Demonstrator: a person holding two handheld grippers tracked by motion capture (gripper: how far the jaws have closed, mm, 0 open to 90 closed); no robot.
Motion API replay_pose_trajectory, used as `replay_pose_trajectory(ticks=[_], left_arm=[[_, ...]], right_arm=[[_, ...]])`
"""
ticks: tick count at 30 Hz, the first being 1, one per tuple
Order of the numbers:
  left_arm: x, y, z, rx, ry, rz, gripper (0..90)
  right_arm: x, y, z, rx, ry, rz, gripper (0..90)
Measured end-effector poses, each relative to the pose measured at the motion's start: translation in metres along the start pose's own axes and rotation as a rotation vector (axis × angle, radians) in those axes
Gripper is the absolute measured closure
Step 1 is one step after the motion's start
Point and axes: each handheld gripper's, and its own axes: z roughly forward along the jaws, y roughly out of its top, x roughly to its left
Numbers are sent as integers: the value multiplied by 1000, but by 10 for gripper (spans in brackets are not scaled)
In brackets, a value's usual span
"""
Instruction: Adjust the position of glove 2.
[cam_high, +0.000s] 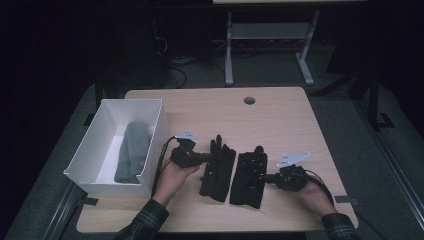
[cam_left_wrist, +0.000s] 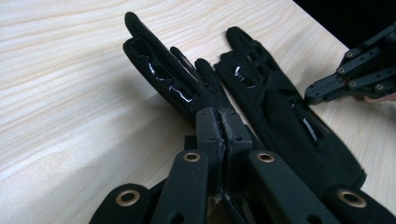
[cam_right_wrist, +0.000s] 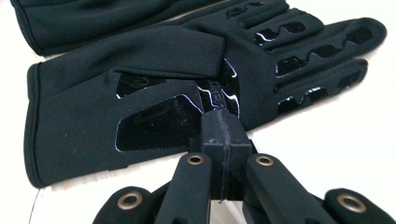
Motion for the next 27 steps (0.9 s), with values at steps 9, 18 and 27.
replay_pose_trajectory(ticks=[9,18,27], left_arm=[[-7,10,-1,-25,-42,16,878],[-20,18,2,-41,-112,33,878],[-24,16,13,-8,-125,43,878]], right_arm=[[7,9,11,-1,32,-7,900],[15,22,26,-9,73,-24,900],[28,40,46,-12,95,-58,900]])
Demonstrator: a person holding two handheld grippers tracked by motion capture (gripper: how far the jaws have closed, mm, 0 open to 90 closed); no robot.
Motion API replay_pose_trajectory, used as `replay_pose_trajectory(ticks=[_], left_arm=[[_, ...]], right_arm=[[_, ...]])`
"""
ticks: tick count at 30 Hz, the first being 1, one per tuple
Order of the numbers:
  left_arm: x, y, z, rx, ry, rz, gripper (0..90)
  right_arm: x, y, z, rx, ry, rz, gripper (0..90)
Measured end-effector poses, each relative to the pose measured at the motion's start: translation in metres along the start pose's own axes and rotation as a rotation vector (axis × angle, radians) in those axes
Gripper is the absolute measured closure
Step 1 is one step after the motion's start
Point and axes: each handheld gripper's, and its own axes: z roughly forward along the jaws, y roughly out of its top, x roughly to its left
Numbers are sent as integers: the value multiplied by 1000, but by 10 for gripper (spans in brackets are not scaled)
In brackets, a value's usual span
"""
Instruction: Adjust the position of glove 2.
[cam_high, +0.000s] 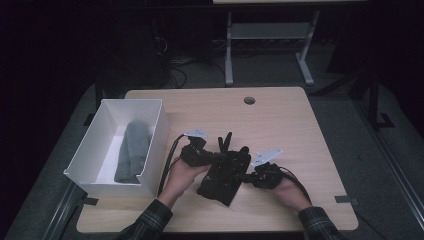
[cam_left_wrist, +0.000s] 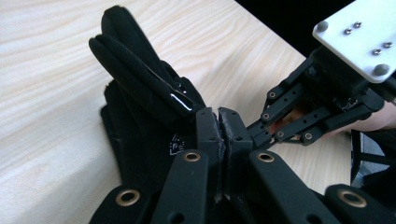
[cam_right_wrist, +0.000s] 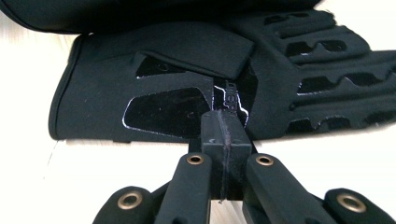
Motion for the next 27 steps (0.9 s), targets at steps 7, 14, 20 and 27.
replay_pose_trajectory(ticks=[7,14,20,27], left_arm=[[1,-6,9,32,-2,-2,878],[-1,-10,15,63,-8,9,878],[0,-13,22,79,-8,0,863],[0,-17,26,91,-36,-7,825]], right_arm=[[9,11,14,-5,15,-20,900],[11,15,19,-16,14,-28,900],[13,17,22,-18,8,-29,900],[9,15,11,-33,-19,-19,873]])
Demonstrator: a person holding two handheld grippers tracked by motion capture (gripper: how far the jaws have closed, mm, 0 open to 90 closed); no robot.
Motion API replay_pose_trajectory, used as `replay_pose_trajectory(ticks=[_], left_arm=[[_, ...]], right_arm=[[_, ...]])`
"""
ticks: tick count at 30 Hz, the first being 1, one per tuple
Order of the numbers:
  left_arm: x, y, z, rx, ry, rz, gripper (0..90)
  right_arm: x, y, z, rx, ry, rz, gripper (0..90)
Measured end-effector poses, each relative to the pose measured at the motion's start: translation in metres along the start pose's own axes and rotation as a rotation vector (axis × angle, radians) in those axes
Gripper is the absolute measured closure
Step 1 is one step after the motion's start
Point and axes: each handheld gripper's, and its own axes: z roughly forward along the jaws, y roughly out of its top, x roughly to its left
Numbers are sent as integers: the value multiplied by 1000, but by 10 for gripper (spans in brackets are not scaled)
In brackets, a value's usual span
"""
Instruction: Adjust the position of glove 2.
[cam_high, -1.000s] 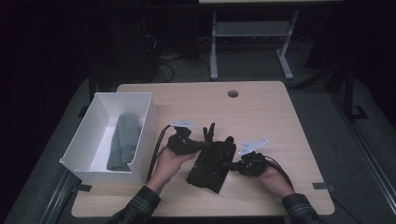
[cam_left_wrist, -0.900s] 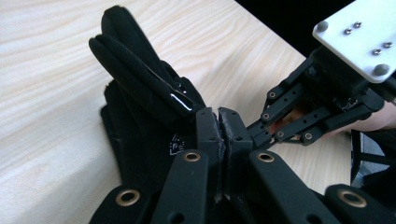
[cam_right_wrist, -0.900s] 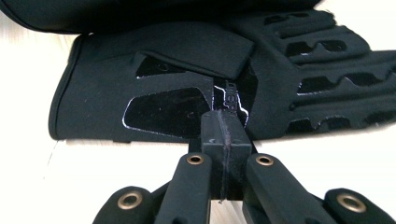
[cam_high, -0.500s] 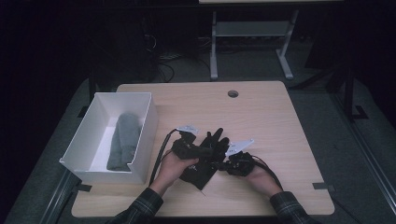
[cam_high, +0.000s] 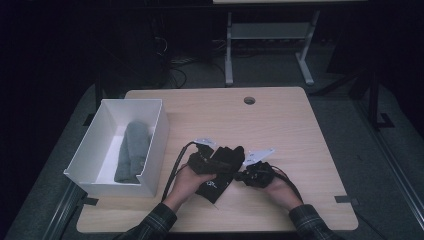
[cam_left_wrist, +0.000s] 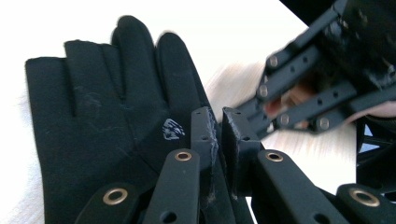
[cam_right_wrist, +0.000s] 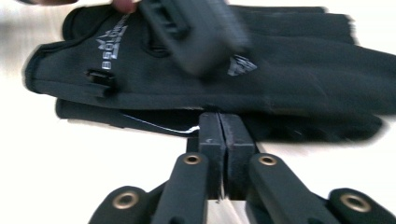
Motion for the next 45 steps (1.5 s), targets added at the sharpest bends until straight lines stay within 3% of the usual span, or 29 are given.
replay_pose_trajectory(ticks=[4,8,12,17,22,28,33,34,38,41,45], left_arm=[[-1,-2,3,25,0,11,882],[-7,-7,14,68,16,39,889],[-16,-8,18,112,26,76,893],[-23,-12,17,172,71,136,894],[-23,-20,3,212,104,178,895],[-20,-30,-14,223,151,195,894],[-20,-33,-28,246,204,236,884],[-20,-34,-29,223,205,224,861],[-22,-27,-32,171,219,243,708],[-19,-20,-34,137,270,261,530],[-10,-13,-31,100,296,260,347]], right_arm=[[-10,-5,-14,-28,-48,28,774],[-21,-12,-29,-54,-125,61,561],[-31,-21,-40,-54,-194,89,439],[-38,-32,-46,-23,-237,99,376],[-42,-42,-51,-5,-262,106,329],[-47,-48,-52,-1,-291,123,268],[-48,-49,-48,9,-302,127,233],[-48,-49,-48,8,-304,125,225],[-50,-49,-46,-4,-292,137,208],[-50,-51,-45,-15,-286,149,199],[-50,-51,-45,-22,-287,151,185]])
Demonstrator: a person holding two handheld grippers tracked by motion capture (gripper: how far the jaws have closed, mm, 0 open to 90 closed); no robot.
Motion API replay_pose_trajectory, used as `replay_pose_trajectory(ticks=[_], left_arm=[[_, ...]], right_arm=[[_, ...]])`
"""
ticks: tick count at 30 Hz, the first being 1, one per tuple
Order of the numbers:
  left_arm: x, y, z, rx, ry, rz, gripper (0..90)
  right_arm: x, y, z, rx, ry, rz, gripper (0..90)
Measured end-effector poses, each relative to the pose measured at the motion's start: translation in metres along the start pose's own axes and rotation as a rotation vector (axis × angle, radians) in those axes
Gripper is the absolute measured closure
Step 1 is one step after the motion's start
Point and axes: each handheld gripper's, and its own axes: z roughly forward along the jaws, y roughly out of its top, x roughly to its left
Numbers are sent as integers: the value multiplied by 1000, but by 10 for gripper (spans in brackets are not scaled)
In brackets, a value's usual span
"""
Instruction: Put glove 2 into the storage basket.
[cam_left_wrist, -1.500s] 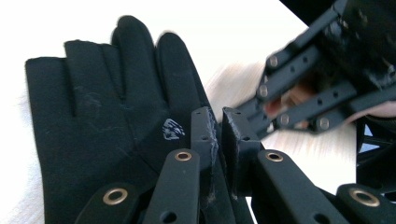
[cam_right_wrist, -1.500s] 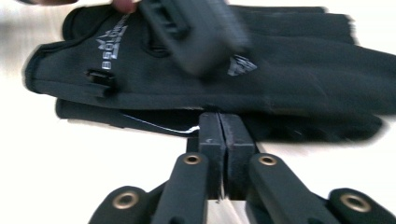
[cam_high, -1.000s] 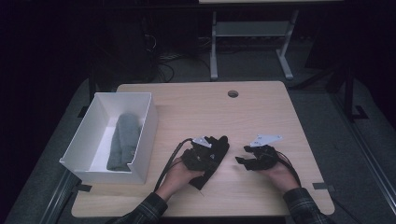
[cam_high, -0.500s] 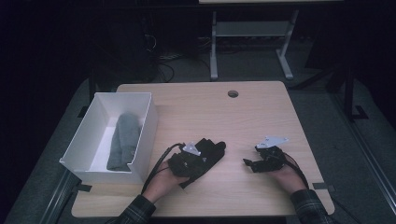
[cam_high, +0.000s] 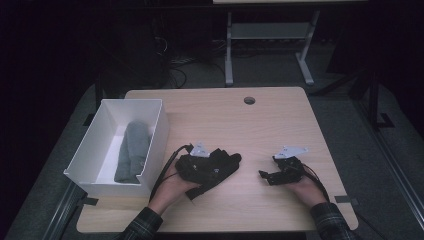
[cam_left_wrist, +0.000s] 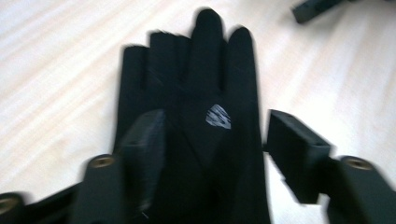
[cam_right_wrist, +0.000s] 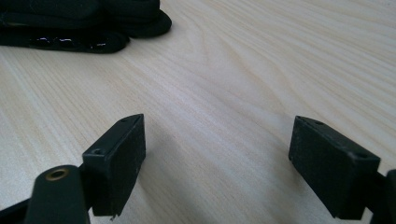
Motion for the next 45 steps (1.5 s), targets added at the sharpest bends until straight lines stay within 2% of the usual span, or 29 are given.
replay_pose_trajectory(ticks=[3,4,7,10,14,20,25,29,35,38,39,41,45], left_arm=[[4,2,7,8,7,-1,258],[5,1,10,11,15,-9,238],[9,-1,15,37,35,3,201],[12,-4,18,48,59,-6,179],[13,-7,24,85,52,-2,179],[10,-5,19,59,109,35,171],[11,-7,25,98,70,23,175],[13,-9,27,98,41,13,219],[15,-12,27,81,22,5,258],[12,-12,25,81,4,19,353],[10,-12,24,80,-9,38,420],[8,-11,23,88,-25,49,523],[6,-8,23,106,-38,36,608]], right_arm=[[0,0,0,0,-1,-4,184],[0,0,0,0,-1,-4,184],[0,0,0,0,-2,-4,184],[0,0,1,-1,-3,-7,183],[0,0,1,-2,-4,-6,184],[1,0,0,2,-1,0,184],[1,0,0,1,-1,0,184],[1,0,0,1,-2,1,184],[1,0,0,1,-3,2,184],[1,0,0,1,-4,2,183],[1,0,0,1,-4,3,184],[2,0,0,1,-5,4,184],[2,0,0,1,-5,5,183]])
